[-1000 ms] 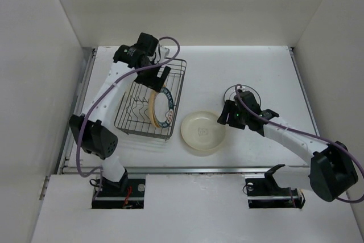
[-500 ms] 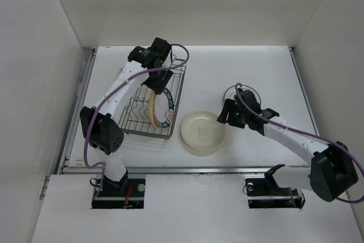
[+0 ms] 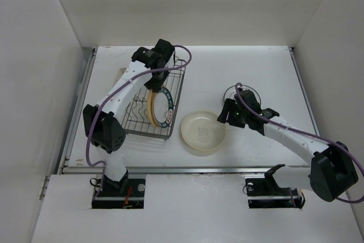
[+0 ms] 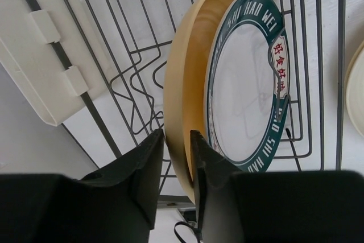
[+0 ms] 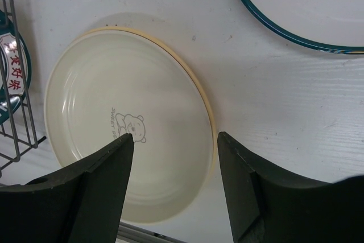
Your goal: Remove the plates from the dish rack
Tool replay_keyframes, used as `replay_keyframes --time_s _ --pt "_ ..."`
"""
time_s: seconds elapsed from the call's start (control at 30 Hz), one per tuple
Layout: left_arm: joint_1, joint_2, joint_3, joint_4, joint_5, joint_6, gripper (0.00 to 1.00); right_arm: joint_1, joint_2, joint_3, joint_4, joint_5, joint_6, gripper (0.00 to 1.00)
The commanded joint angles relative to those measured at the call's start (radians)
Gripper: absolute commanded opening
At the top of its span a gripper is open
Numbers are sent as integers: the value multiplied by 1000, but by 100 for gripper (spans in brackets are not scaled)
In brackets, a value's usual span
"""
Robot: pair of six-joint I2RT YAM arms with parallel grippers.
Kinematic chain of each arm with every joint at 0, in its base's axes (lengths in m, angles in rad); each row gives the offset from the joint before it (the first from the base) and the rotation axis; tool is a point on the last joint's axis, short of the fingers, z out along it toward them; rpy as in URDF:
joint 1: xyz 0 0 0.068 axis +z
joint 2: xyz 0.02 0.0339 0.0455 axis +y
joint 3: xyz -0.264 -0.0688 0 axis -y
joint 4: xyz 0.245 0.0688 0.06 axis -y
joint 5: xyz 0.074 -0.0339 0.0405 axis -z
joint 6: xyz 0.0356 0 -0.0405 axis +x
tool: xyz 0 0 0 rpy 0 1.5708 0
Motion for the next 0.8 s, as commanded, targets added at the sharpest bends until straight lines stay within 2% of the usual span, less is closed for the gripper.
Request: replay_keyframes --time_s 0.0,0.2,0.3,0.43,0.57,0.67,0.77 --pt "6 18 -13 -17 -48 12 21 7 -21 33 4 17 -10 67" --pt "-4 42 -24 -27 -74 -7 0 7 -30 33 4 26 -10 67" --pt "-13 51 -24 -27 -94 -7 0 7 -40 33 4 26 -10 67" --pt "-53 40 36 -17 -198 -17 0 7 -40 33 4 26 -10 67" --pt "-109 13 128 12 -426 9 0 7 -40 33 4 26 -10 67" --pt "-140 3 173 55 -544 52 0 7 -49 33 4 35 -10 67" --pt "-166 3 194 65 -601 83 0 7 -58 33 4 35 -10 67"
